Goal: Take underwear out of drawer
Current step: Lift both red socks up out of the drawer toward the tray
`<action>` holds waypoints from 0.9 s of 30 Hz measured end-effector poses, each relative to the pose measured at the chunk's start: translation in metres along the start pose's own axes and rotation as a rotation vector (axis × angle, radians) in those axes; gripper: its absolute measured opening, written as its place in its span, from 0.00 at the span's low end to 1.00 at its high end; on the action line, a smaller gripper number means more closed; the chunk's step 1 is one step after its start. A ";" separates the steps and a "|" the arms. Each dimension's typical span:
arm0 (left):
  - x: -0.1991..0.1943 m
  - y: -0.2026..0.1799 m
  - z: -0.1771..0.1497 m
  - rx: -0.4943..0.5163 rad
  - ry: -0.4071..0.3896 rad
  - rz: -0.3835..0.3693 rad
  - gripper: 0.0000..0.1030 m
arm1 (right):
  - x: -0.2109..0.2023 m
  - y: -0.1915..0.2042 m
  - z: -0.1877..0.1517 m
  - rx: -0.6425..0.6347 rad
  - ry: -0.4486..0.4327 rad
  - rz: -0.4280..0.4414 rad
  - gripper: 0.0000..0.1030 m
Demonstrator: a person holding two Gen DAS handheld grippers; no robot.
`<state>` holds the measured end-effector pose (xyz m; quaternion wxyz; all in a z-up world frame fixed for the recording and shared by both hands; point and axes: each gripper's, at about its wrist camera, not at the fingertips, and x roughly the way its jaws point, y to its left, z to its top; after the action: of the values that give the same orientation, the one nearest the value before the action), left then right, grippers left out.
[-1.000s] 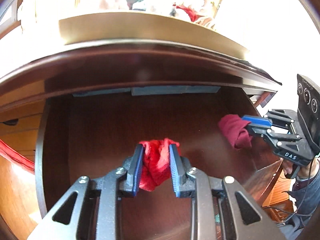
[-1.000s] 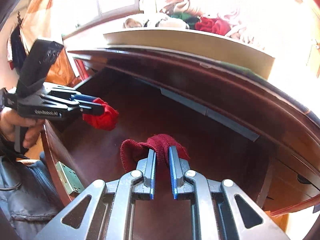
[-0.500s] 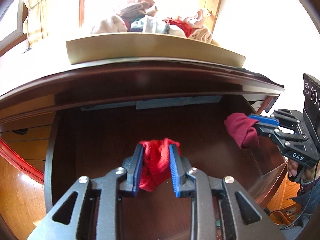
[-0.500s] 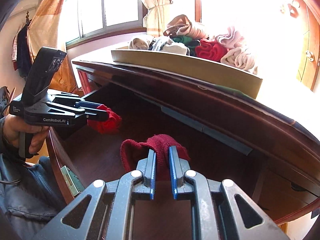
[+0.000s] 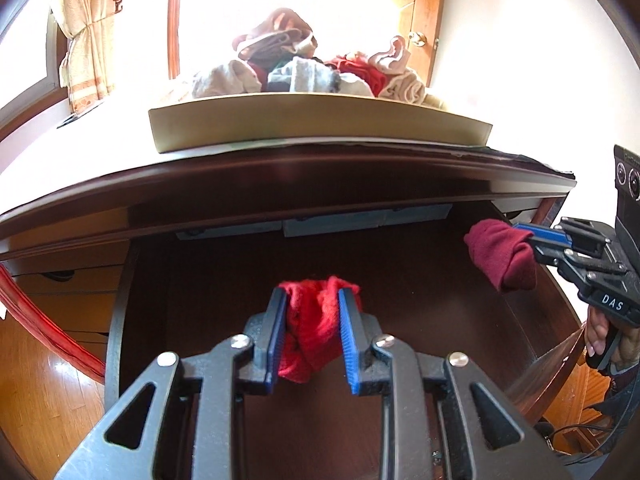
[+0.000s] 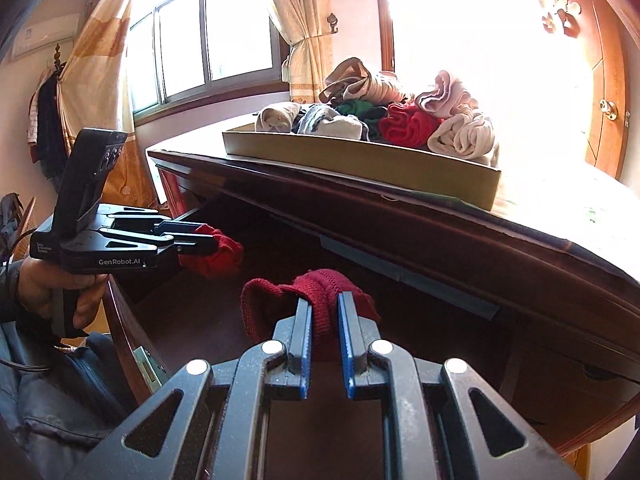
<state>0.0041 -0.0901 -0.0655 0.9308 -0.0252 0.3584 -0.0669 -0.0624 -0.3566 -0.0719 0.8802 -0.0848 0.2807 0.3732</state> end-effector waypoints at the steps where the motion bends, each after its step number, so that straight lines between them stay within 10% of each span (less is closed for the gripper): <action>1: -0.001 0.000 0.000 0.003 -0.007 0.003 0.23 | -0.001 0.000 0.000 0.001 -0.005 -0.002 0.14; 27: -0.030 -0.010 0.038 0.116 -0.175 0.058 0.23 | -0.030 0.004 0.013 -0.038 -0.186 -0.019 0.14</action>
<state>0.0063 -0.0960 -0.0165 0.9599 0.0333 0.2720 -0.0582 -0.0763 -0.3670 -0.0443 0.9042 -0.0692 0.1897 0.3764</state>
